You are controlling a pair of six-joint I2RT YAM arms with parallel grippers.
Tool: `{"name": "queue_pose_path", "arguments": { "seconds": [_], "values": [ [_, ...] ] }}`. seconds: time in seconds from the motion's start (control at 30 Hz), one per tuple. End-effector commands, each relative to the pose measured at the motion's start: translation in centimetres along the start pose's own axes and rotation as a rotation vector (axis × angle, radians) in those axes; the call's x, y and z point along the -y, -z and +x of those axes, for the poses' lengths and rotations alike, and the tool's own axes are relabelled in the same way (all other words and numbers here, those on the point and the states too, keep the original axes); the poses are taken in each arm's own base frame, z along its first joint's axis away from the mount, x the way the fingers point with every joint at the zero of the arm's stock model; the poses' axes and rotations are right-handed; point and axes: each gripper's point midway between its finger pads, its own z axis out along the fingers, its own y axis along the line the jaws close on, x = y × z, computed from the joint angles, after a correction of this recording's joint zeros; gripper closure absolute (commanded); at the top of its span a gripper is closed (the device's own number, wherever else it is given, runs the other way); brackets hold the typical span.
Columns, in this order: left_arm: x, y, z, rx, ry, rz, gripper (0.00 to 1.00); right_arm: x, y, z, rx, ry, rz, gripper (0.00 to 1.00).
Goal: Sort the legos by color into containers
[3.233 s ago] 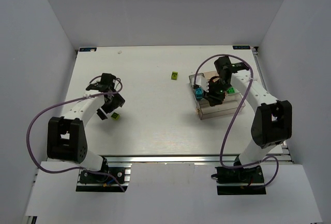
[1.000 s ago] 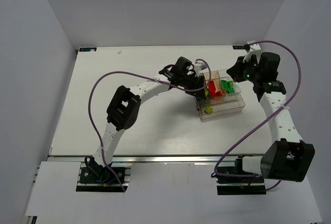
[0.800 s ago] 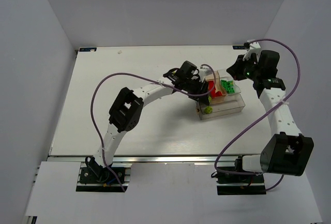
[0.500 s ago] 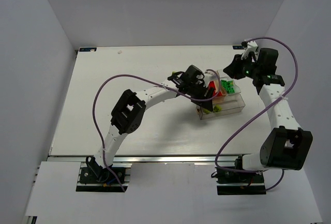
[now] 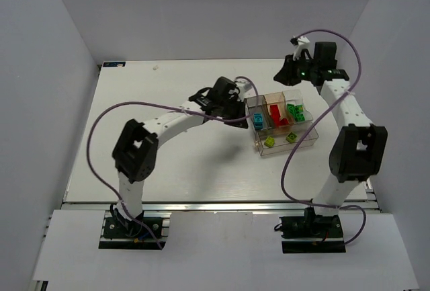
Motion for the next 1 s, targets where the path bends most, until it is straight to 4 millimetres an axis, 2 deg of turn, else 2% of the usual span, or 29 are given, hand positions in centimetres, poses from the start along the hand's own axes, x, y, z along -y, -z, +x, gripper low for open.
{"name": "queue_pose_path", "arguments": {
  "seconds": [0.0,0.03,0.07,0.1,0.13,0.17,0.2,0.23,0.27,0.3,0.43,0.47,0.5,0.53,0.57,0.63,0.73,0.83,0.97],
  "values": [
    [0.9,6.9,-2.4,0.179,0.035,-0.052,1.0,-2.8,-3.8,0.0,-0.061,0.072,-0.075,0.82],
    [-0.3,8.9,-0.8,0.198,0.083,-0.106,0.98,-3.0,-4.7,0.4,-0.081,0.103,-0.088,0.83],
    [-1.2,10.0,-0.3,0.221,0.111,-0.136,0.89,-3.6,-5.5,-0.8,-0.074,0.144,-0.101,0.83],
    [-1.5,10.9,0.6,0.234,0.129,-0.161,0.66,-4.6,-7.8,0.9,-0.129,0.156,-0.136,0.82],
    [-1.2,13.6,0.3,0.298,0.156,-0.169,0.54,-4.7,-8.5,1.5,-0.157,0.169,-0.14,0.75],
    [-3.4,13.8,2.8,0.285,0.201,-0.242,0.46,-4.9,-9.4,1.8,-0.171,0.214,-0.149,0.68],
    [-3.6,14.6,3.6,0.299,0.237,-0.257,0.37,-5.9,-11.4,2.5,-0.198,0.253,-0.155,0.5],
    [-4.1,15.5,4.2,0.317,0.258,-0.274,0.35,-6.2,-12.0,2.8,-0.209,0.275,-0.164,0.38],
    [-4.4,16.7,5.6,0.327,0.281,-0.297,0.35,-6.2,-12.8,3.1,-0.217,0.311,-0.166,0.27],
    [-4.9,17.3,6.2,0.346,0.303,-0.326,0.34,-7.0,-14.4,3.8,-0.235,0.336,-0.179,0.13],
    [-5.4,19.5,8.4,0.4,0.401,-0.354,0.33,-5.9,-17.9,5.6,-0.293,0.414,-0.13,0.11],
    [-5.4,20.1,9.1,0.406,0.417,-0.357,0.32,-5.4,-19.0,7.4,-0.335,0.41,-0.13,0.11],
    [-5.6,20.5,9.3,0.423,0.442,-0.364,0.32,-5.6,-19.7,6.8,-0.327,0.441,-0.118,0.11],
    [-5.7,20.8,9.7,0.426,0.454,-0.371,0.32,-5.2,-20.2,7.3,-0.336,0.445,-0.114,0.11],
    [-5.7,21.2,10.3,0.427,0.462,-0.375,0.32,-5.0,-20.9,8.6,-0.363,0.444,-0.121,0.11],
    [-6.1,21.7,11.0,0.429,0.486,-0.397,0.32,-5.4,-21.8,8.9,-0.364,0.482,-0.125,0.11],
    [-6.3,22.4,11.6,0.434,0.503,-0.421,0.32,-4.9,-23.3,10.8,-0.39,0.513,-0.106,0.11],
    [-6.5,22.9,11.8,0.44,0.512,-0.437,0.31,-4.8,-24.1,11.3,-0.39,0.519,-0.096,0.11],
    [-6.7,23.0,12.0,0.438,0.519,-0.45,0.32,-5.2,-24.5,11.9,-0.388,0.518,-0.133,0.18]
  ]
}}
